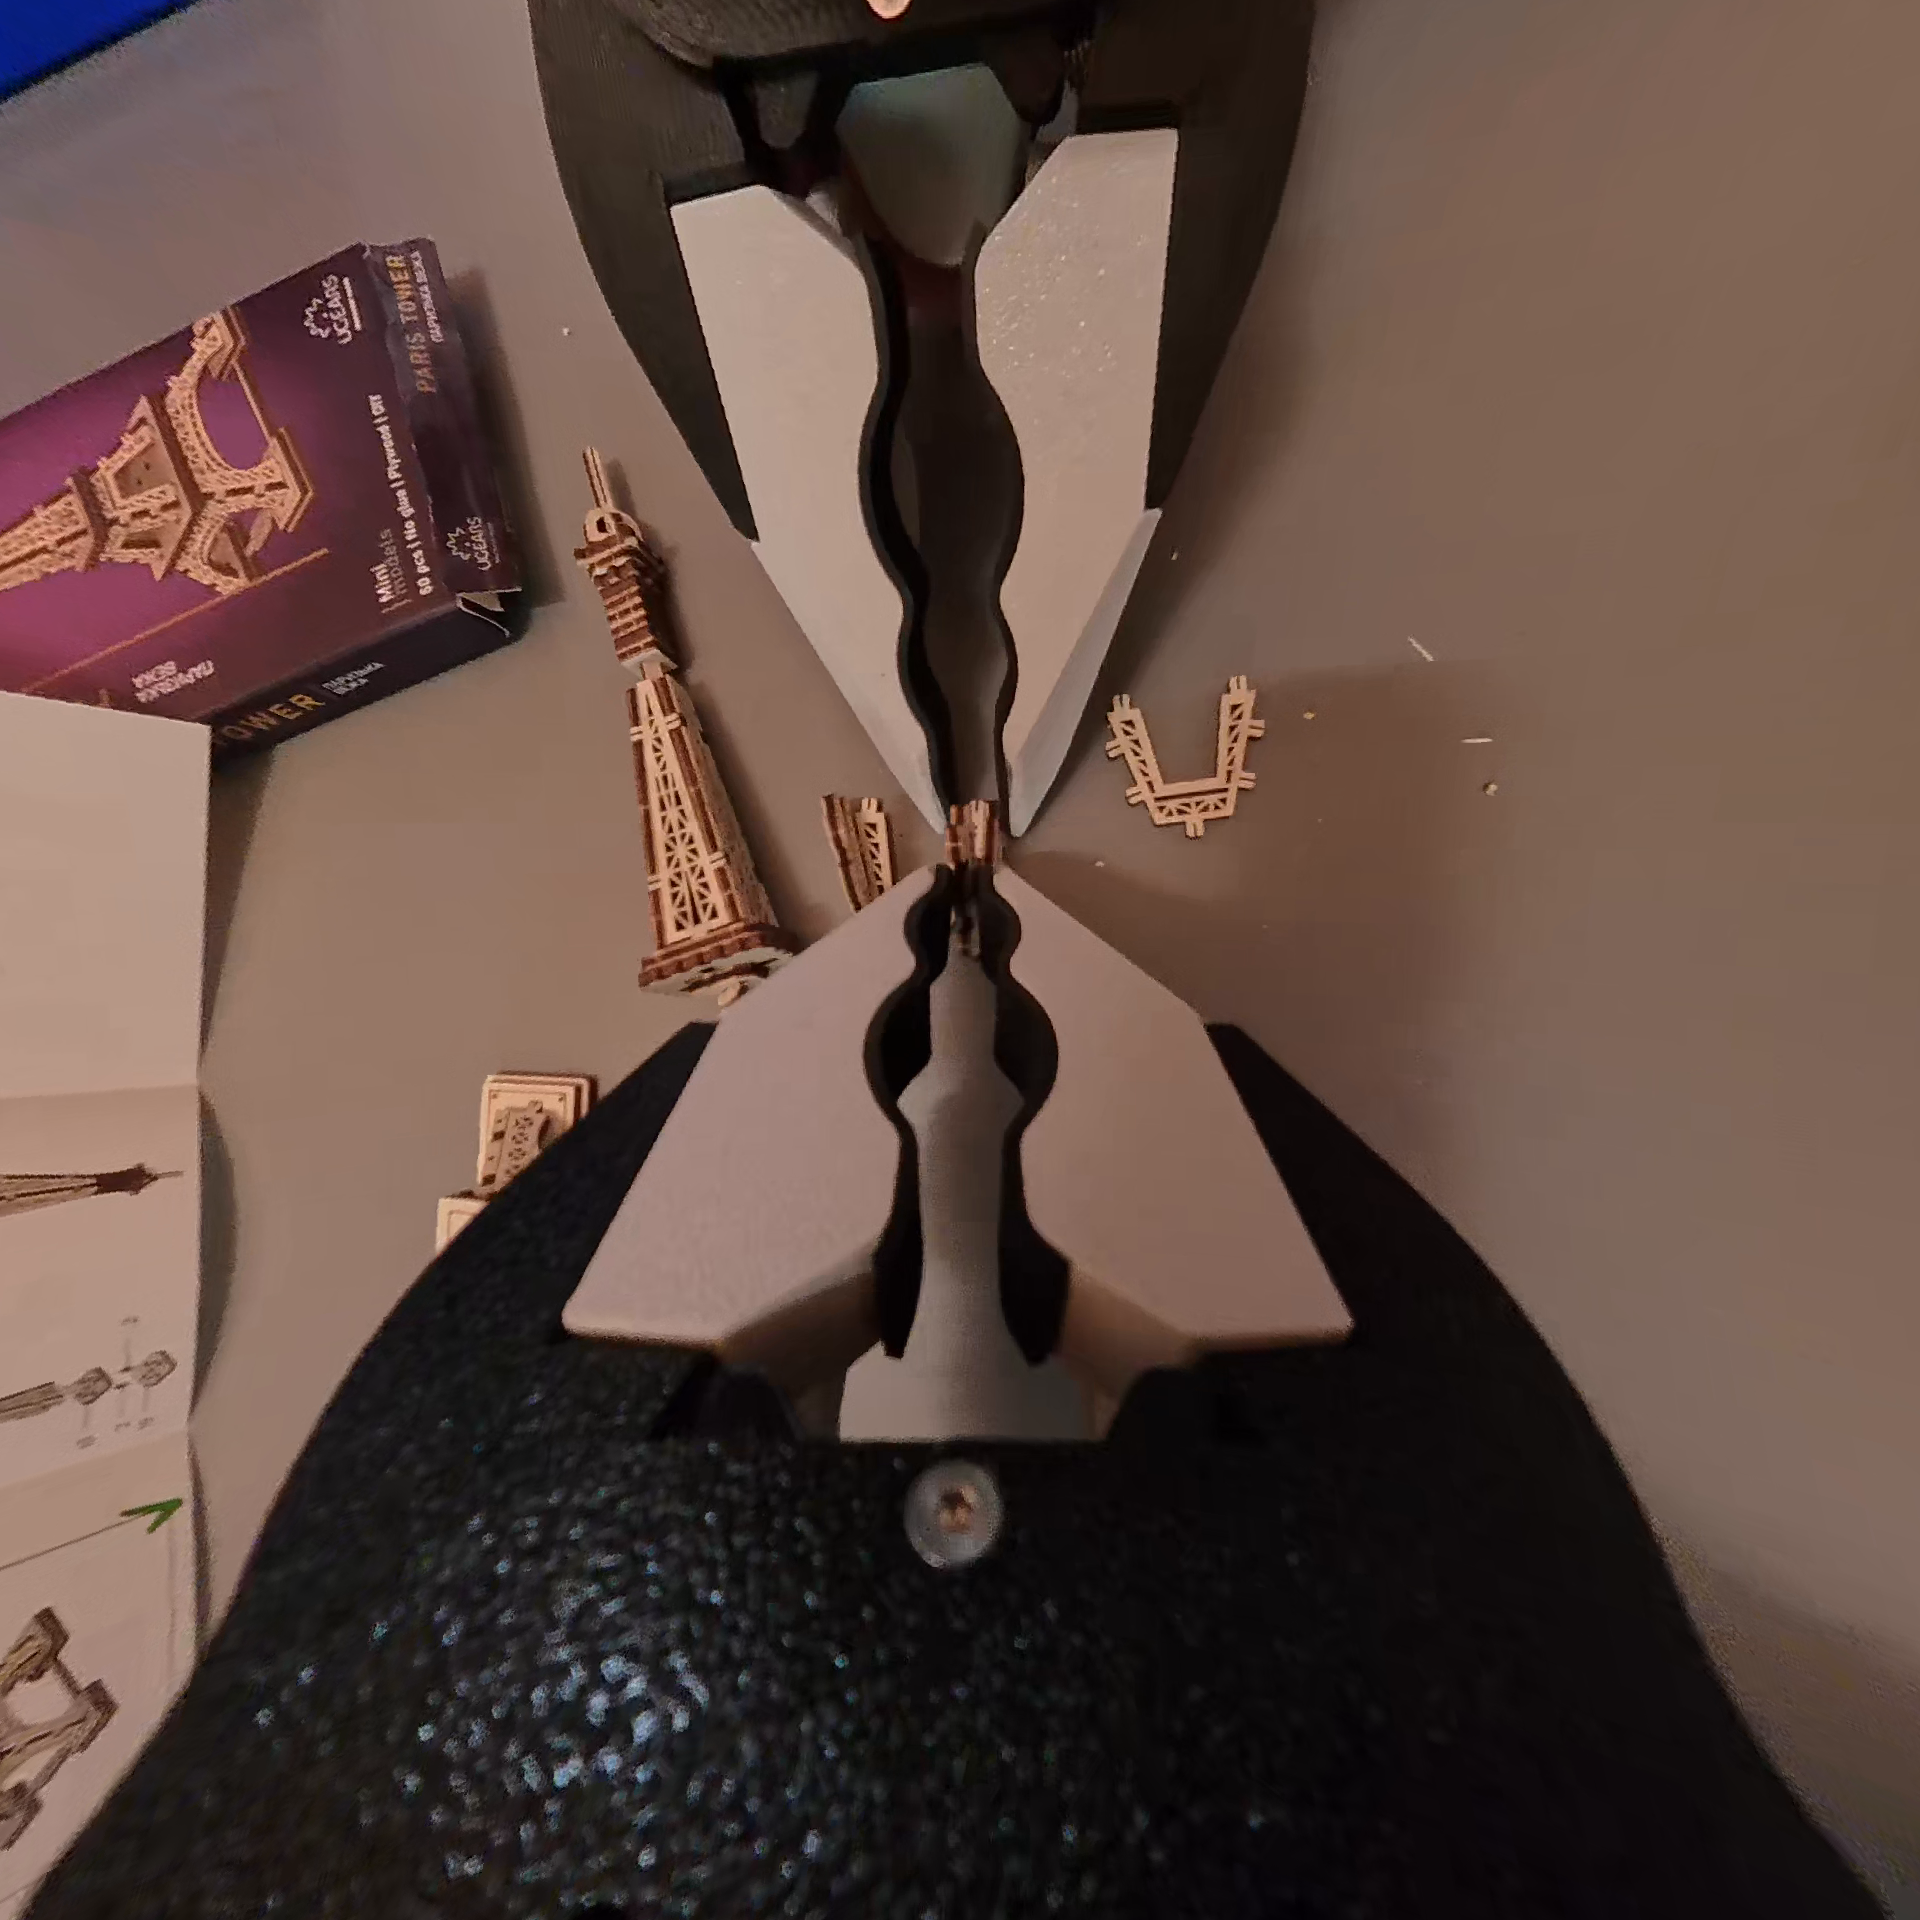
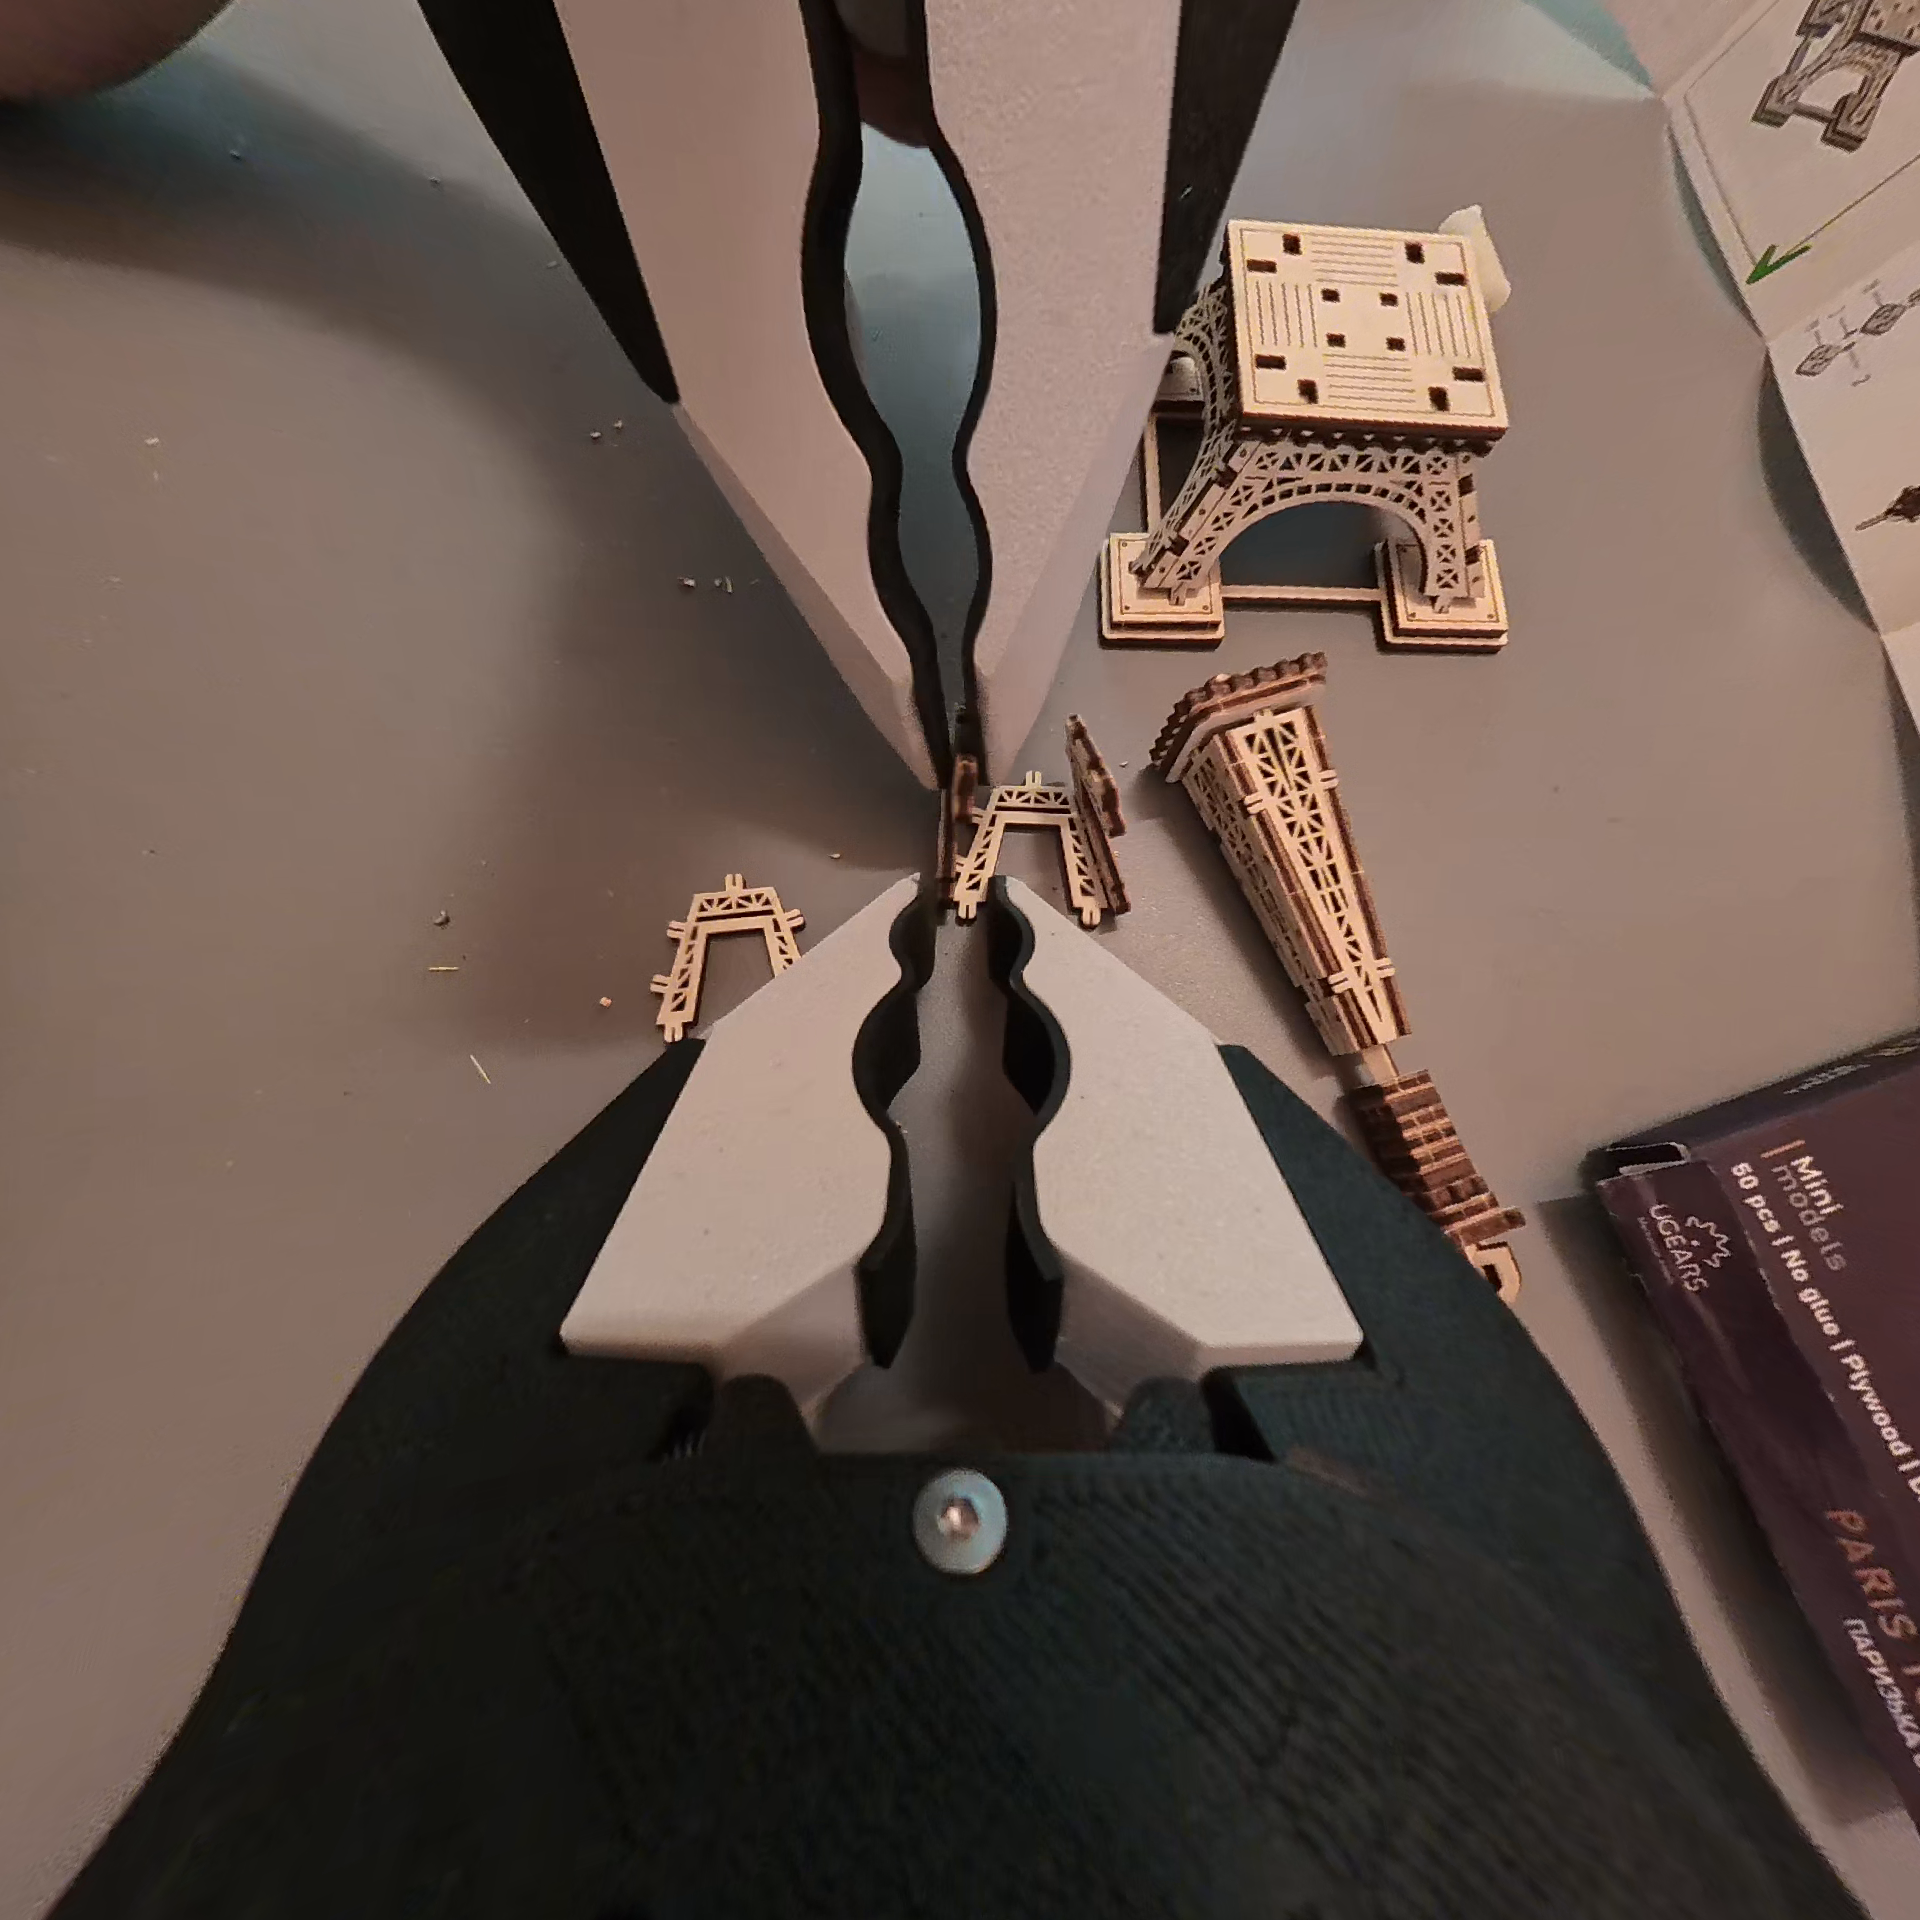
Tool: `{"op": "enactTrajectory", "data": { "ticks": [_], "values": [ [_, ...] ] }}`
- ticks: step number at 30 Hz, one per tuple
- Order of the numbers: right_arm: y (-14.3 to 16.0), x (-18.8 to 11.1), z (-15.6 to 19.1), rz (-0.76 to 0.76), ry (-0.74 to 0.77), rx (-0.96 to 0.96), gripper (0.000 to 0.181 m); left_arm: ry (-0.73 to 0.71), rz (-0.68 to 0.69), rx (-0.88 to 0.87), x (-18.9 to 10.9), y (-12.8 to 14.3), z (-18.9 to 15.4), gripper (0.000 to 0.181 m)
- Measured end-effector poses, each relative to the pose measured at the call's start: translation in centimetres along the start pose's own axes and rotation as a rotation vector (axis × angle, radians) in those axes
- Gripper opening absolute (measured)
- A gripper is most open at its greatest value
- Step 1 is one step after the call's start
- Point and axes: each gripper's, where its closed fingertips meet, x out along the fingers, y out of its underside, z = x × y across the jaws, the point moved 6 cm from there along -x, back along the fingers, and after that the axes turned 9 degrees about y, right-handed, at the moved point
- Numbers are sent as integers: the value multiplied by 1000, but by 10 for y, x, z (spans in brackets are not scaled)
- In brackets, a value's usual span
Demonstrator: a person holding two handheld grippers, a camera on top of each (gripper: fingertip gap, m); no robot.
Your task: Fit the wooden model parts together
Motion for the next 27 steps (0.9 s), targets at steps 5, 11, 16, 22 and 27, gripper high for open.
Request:
{"op": "enactTrajectory", "data": {
  "ticks": [5,11,16,22,27],
  "values": [
    [0,0,0,1,-11,9,8,-4,12,23,0,-3,-3,2],
    [0,-1,0,0,-72,33,18,8,1,52,0,-4,-5,1],
    [0,-1,1,-1,-76,26,20,45,-49,-1,0,-1,-3,1],
    [0,-1,2,-2,-66,16,20,82,-137,-72,-2,-2,-1,1],
    [0,-2,4,-4,-82,9,25,84,-133,-48,-1,-2,-2,1]
  ]
}}
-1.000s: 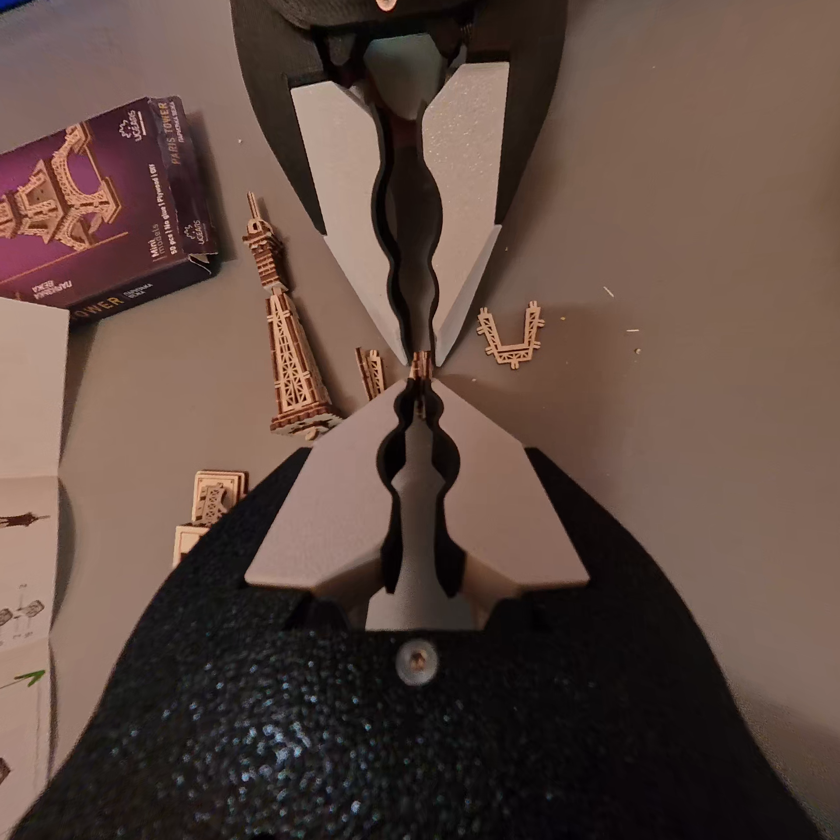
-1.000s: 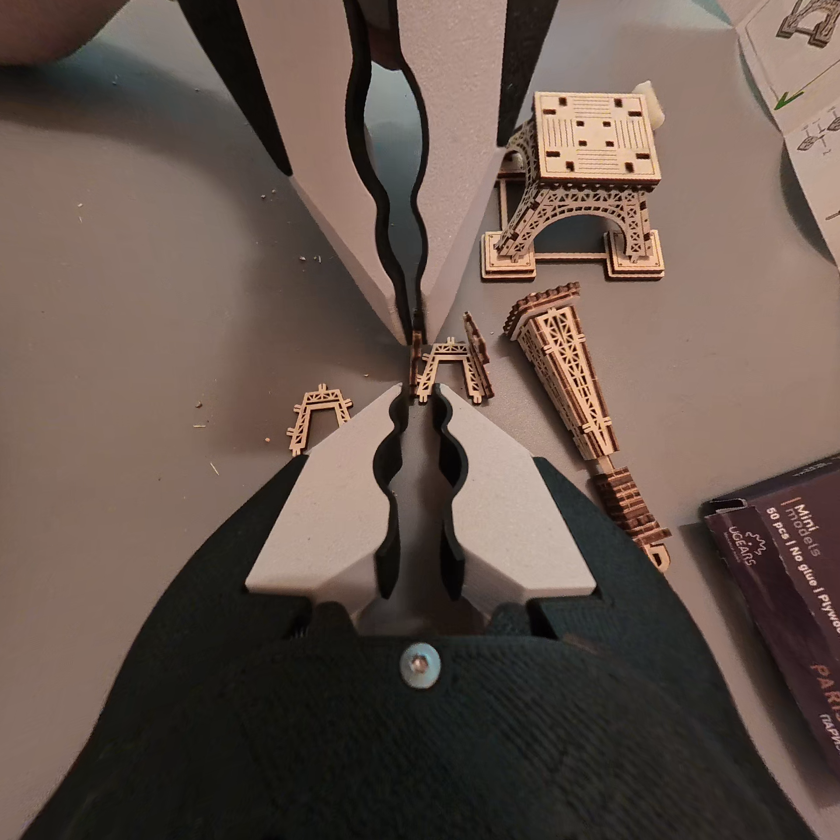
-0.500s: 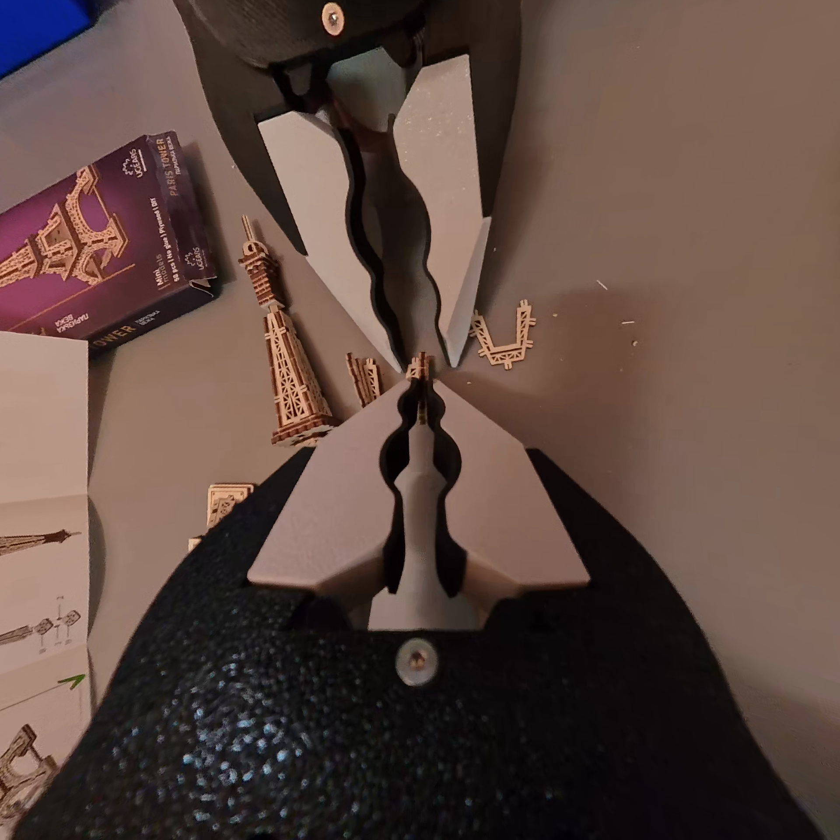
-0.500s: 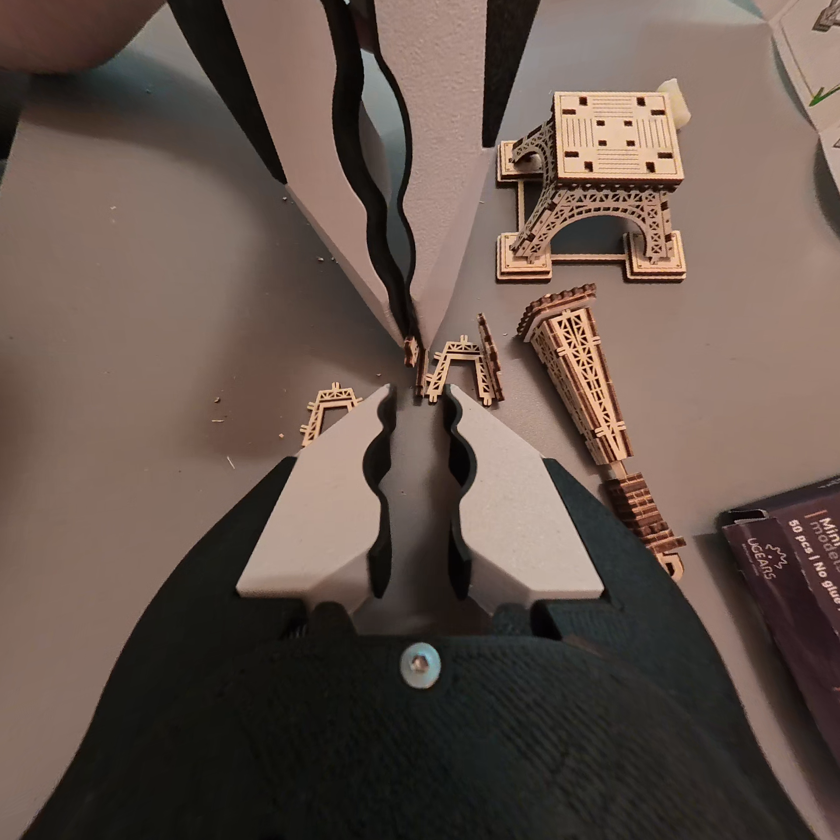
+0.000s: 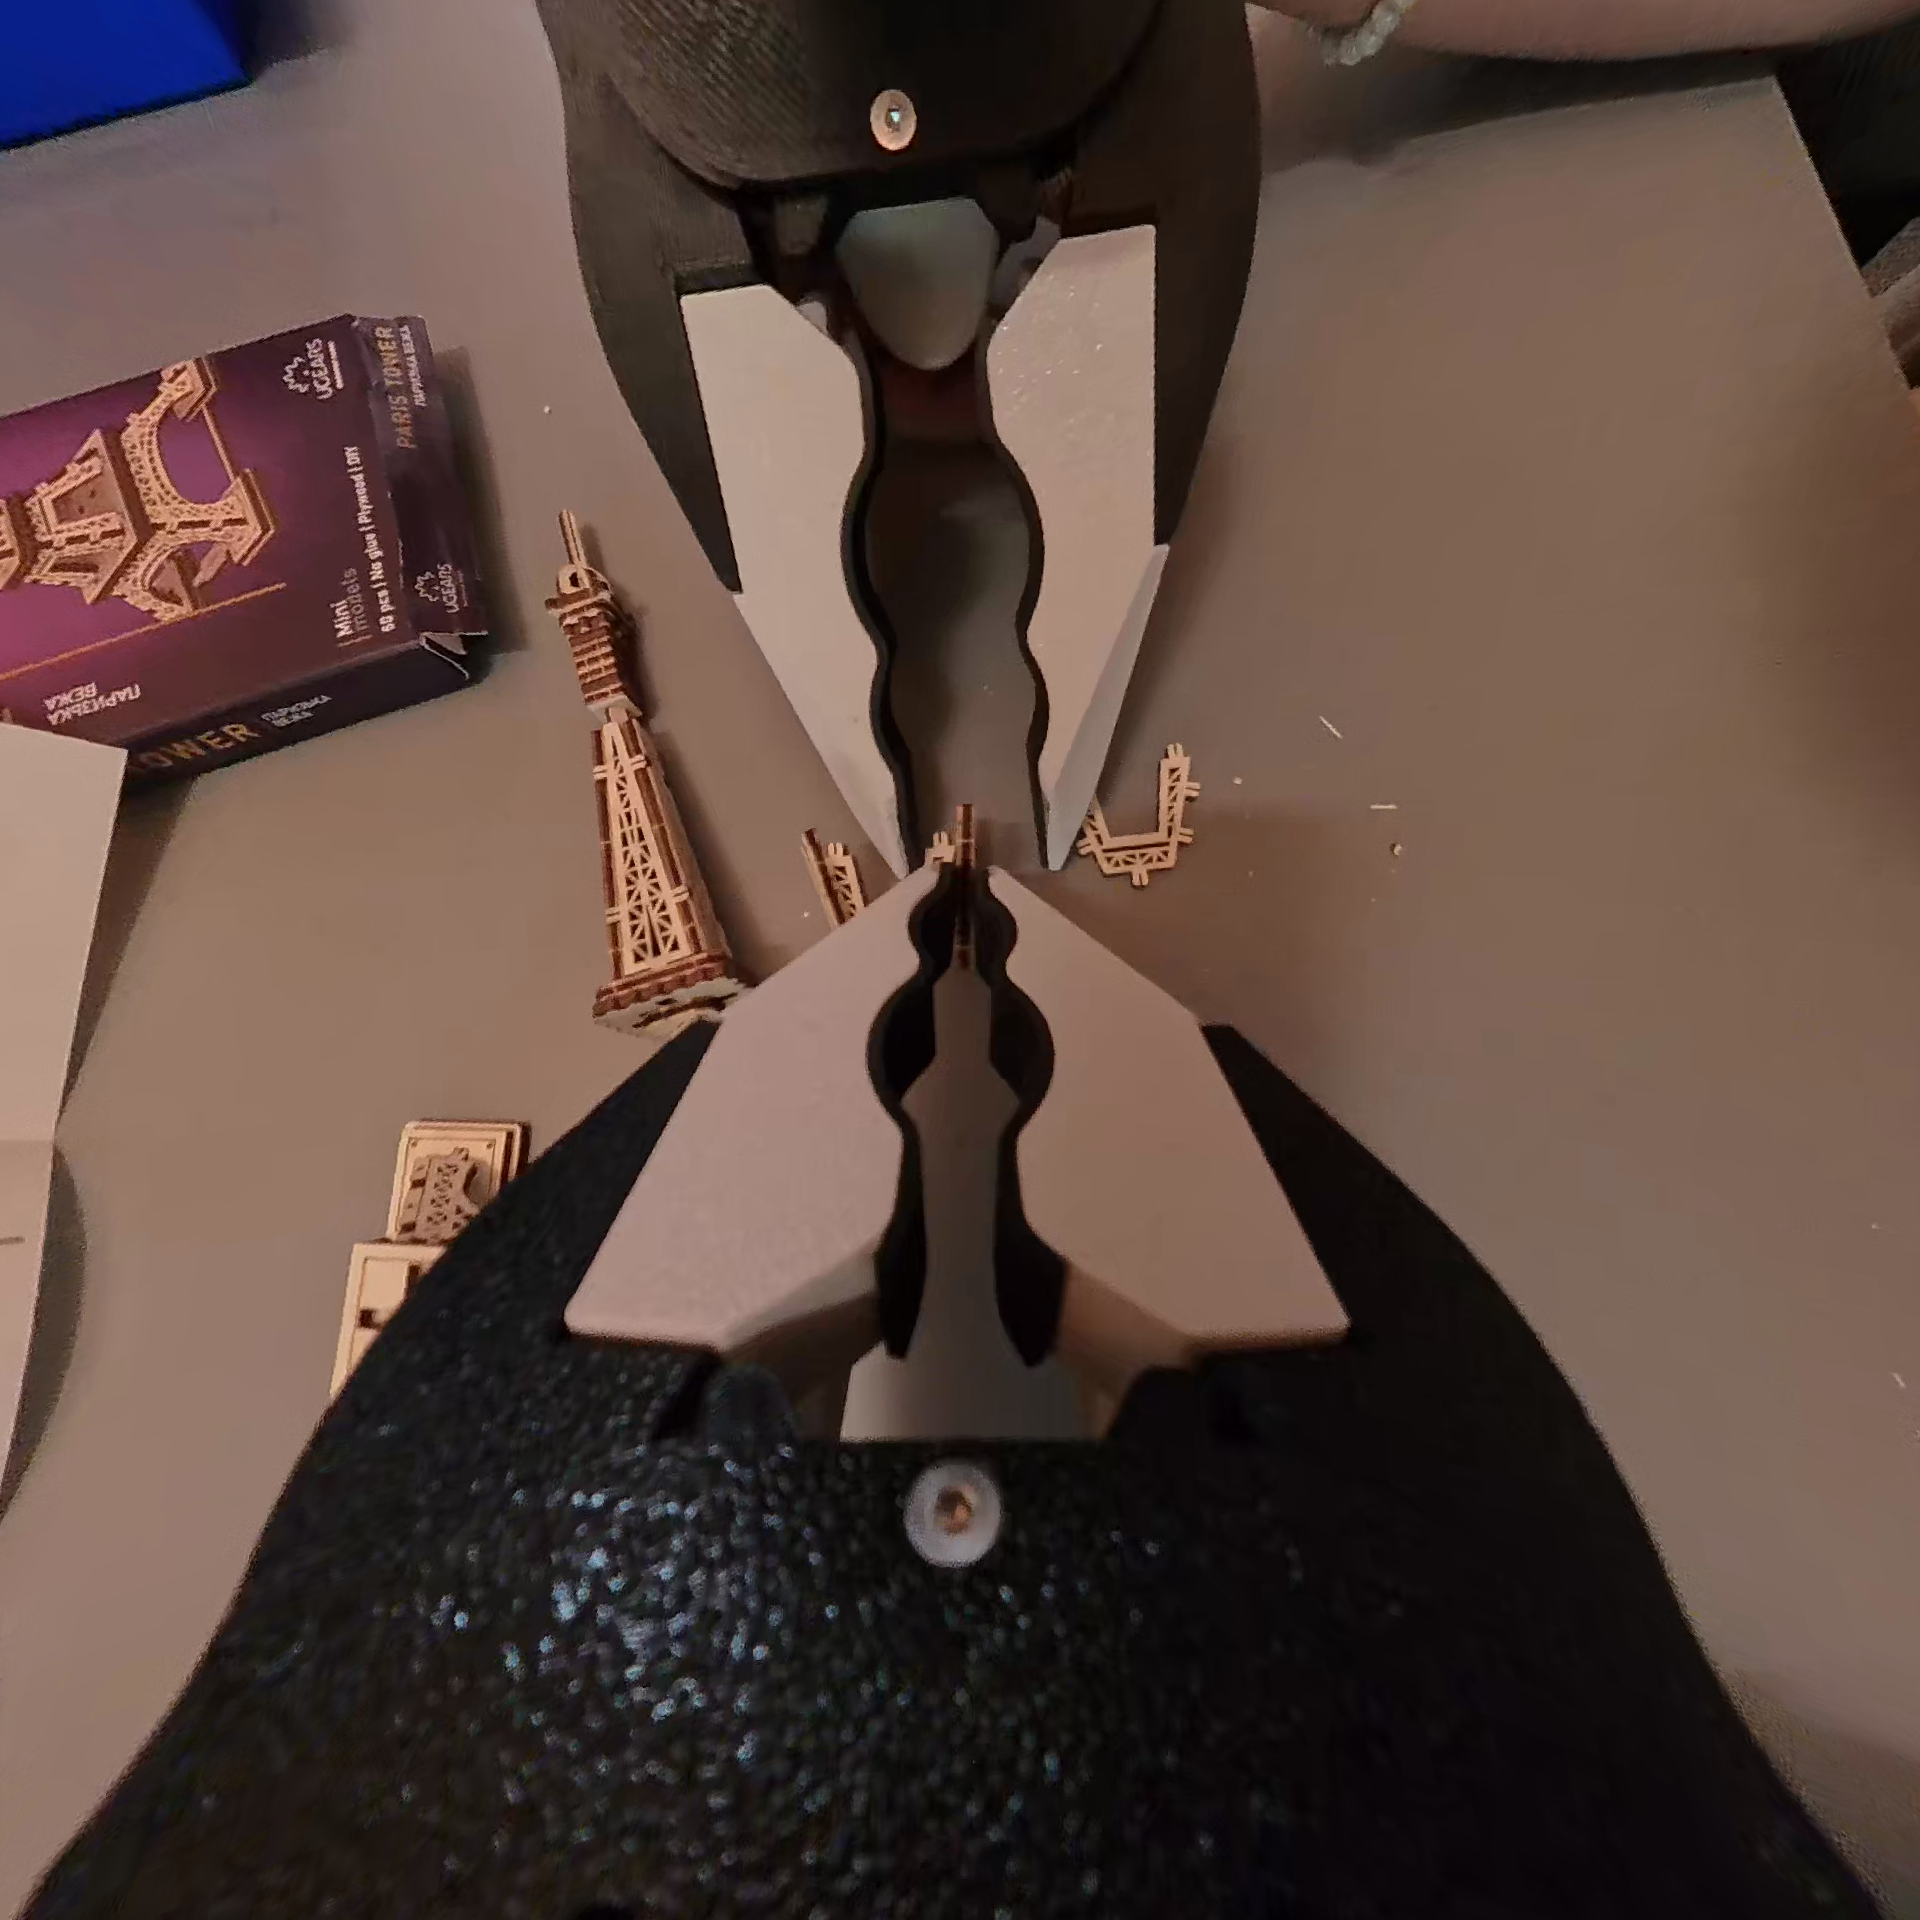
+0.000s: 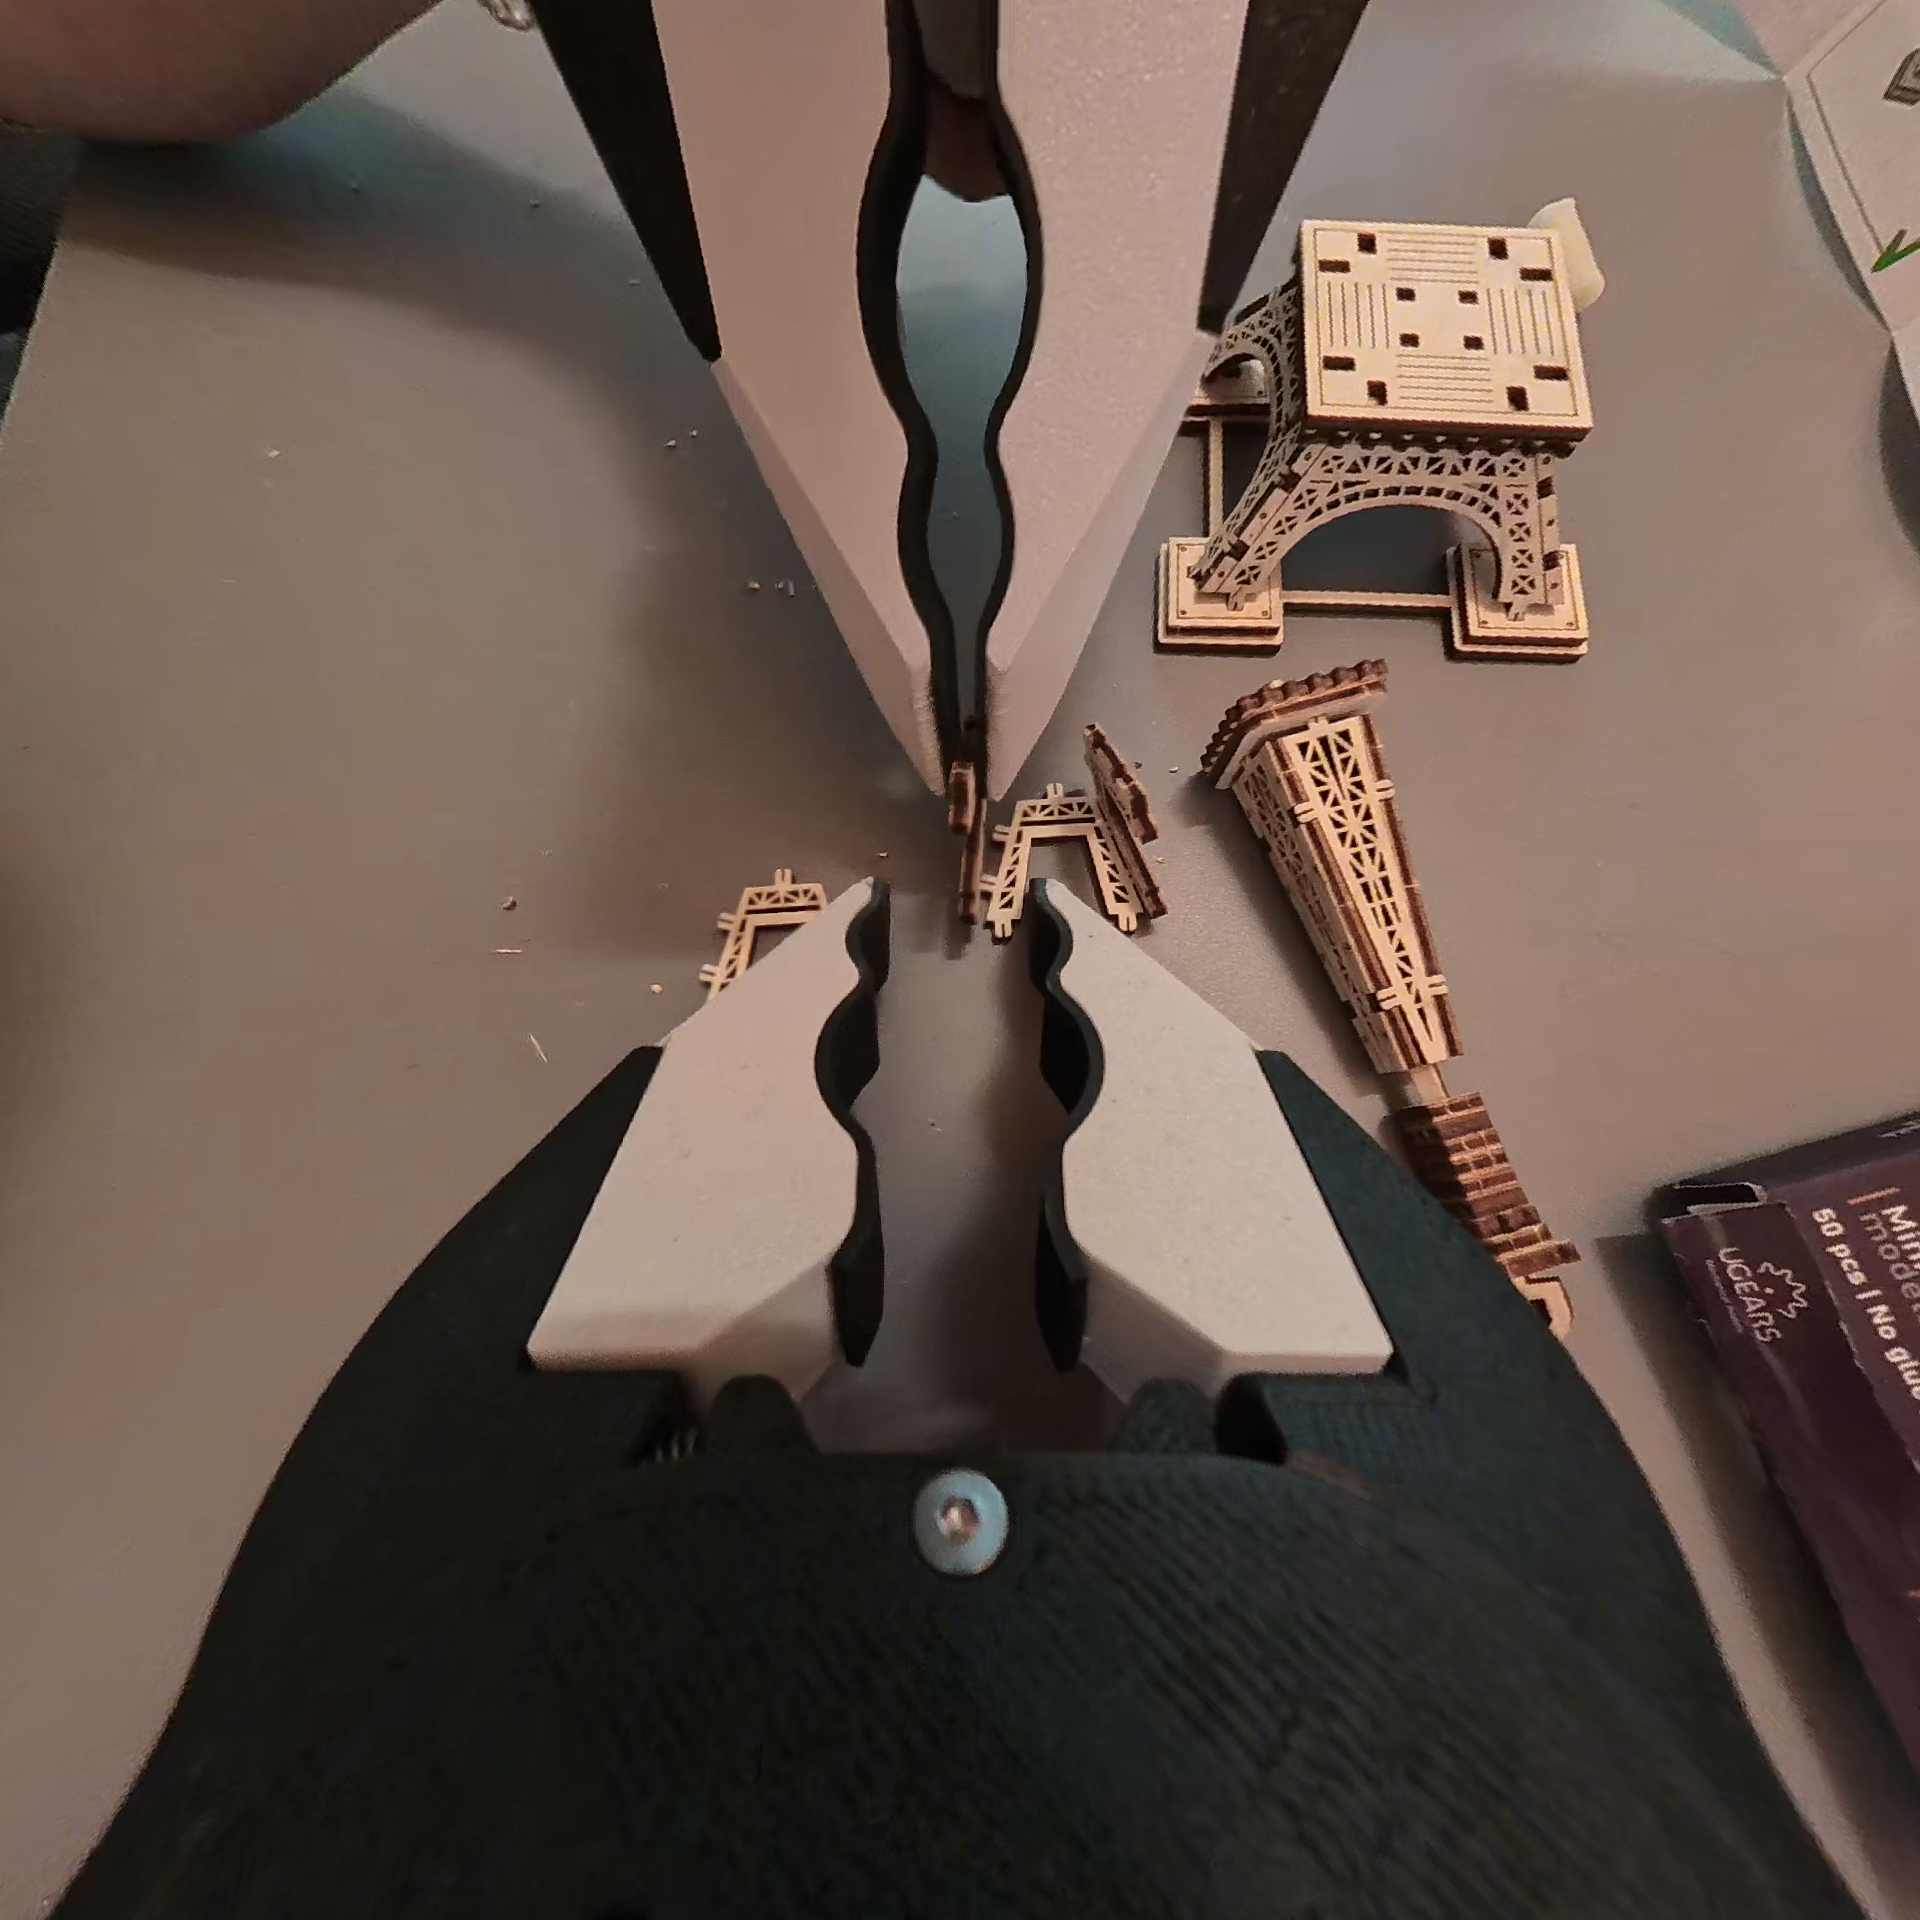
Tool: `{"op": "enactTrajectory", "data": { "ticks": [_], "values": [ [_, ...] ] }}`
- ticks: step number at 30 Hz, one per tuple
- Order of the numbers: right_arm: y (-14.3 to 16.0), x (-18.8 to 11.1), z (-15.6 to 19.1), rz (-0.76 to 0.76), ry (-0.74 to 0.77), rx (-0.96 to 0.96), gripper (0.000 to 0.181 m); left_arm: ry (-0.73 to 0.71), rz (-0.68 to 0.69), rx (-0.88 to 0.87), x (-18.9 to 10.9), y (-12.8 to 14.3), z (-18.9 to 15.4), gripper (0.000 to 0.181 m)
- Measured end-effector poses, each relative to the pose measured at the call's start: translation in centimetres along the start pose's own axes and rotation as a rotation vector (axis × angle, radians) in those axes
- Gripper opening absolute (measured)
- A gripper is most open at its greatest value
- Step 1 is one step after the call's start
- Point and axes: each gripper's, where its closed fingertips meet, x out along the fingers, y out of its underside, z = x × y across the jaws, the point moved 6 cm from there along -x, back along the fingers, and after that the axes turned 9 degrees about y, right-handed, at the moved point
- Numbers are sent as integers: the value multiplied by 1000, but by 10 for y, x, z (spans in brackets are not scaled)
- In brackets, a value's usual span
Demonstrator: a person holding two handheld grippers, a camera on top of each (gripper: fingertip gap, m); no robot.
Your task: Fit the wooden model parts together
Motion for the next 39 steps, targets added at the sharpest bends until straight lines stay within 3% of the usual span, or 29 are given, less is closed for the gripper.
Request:
{"op": "enactTrajectory", "data": {
  "ticks": [10,24,39],
  "values": [
    [0,1,-6,7,32,31,7,-29,47,60,1,1,0,1],
    [0,0,-3,4,-36,33,19,-22,88,90,1,1,-2,1],
    [0,0,-3,3,0,16,17,-14,99,77,1,0,-4,1]
  ]
}}
